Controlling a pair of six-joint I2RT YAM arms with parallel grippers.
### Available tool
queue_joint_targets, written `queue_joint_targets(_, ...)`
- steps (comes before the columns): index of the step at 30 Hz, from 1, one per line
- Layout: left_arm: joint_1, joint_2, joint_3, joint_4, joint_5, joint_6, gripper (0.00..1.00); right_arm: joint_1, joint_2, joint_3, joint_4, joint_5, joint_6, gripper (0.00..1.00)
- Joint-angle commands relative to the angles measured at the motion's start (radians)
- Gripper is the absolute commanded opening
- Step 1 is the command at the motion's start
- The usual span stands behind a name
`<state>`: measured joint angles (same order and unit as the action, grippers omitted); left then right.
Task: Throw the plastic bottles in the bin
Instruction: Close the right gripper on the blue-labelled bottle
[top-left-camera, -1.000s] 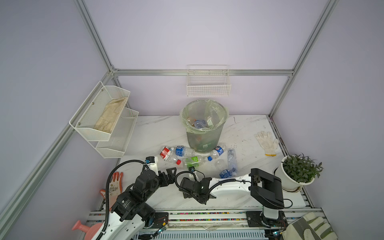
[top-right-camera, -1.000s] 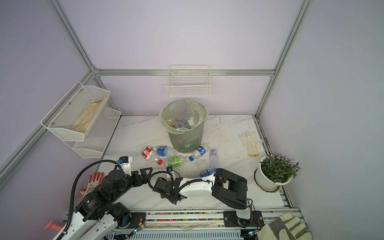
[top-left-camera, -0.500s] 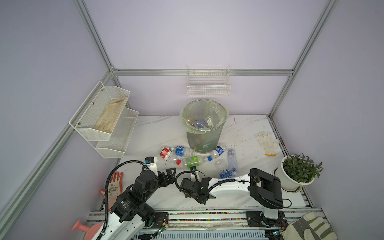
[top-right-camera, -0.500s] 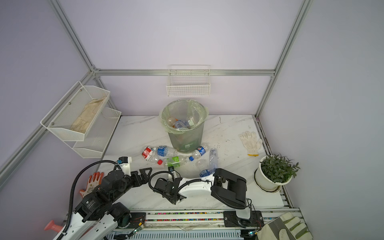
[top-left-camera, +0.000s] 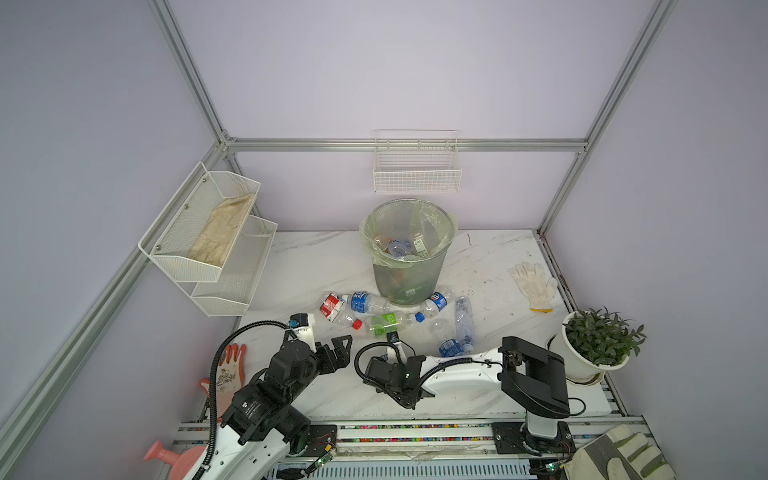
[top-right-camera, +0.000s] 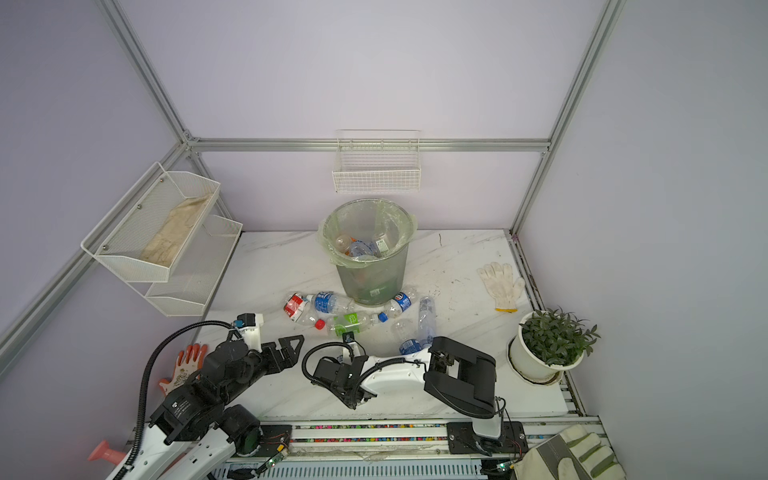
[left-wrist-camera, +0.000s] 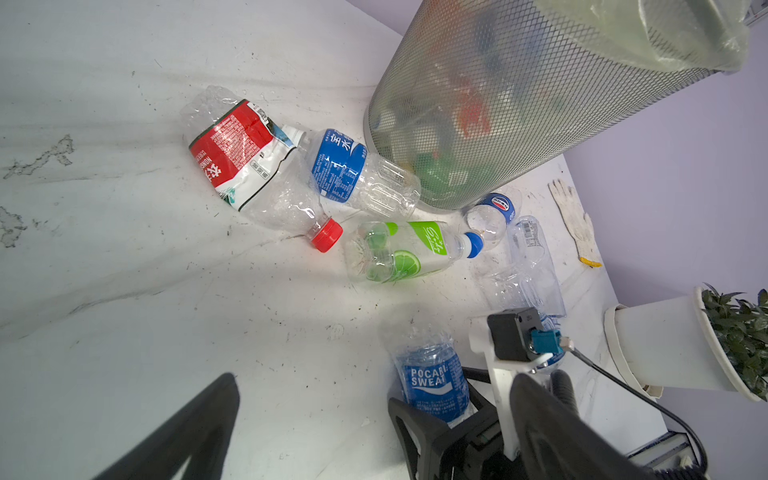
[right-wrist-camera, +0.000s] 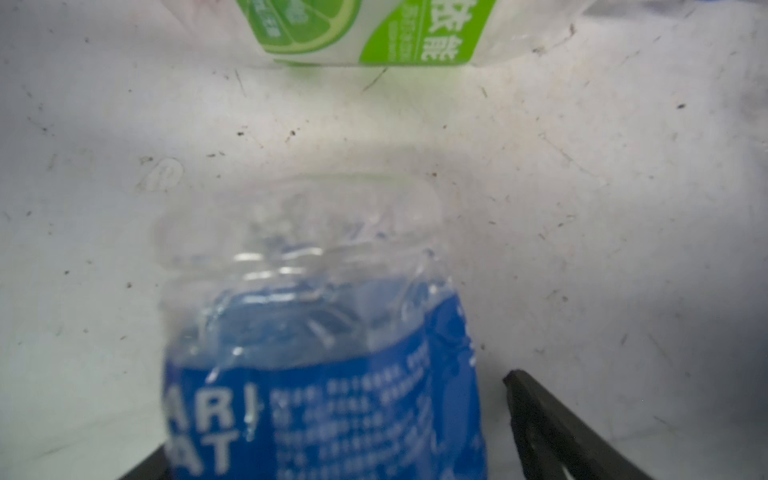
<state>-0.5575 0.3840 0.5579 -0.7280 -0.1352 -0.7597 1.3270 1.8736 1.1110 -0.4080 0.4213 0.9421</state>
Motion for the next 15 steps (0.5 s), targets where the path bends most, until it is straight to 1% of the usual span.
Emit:
queue_joint_targets(1, 0.005, -0.007, -0.024, 0.012, -0.010, -0.008, 1.00, -0.018, -0.010, -0.049, -0.058, -0.030, 0.046, 0.93)
queue_joint_targets(5, 0.003, -0.002, -0.018, 0.012, -0.014, -0.006, 1.00, -0.026, -0.022, -0.061, -0.052, -0.036, 0.043, 0.87)
queue_joint_targets(7, 0.003, 0.002, -0.015, 0.014, -0.017, -0.003, 1.00, -0.028, -0.021, -0.058, -0.051, -0.039, 0.040, 0.83)
queue_joint_targets(12, 0.003, 0.012, -0.003, 0.013, -0.019, 0.003, 1.00, -0.029, -0.004, -0.046, -0.048, -0.042, 0.031, 0.68)
queue_joint_targets(15, 0.003, 0.014, -0.006, 0.017, -0.023, 0.002, 1.00, -0.031, -0.005, -0.043, -0.052, -0.042, 0.029, 0.61)
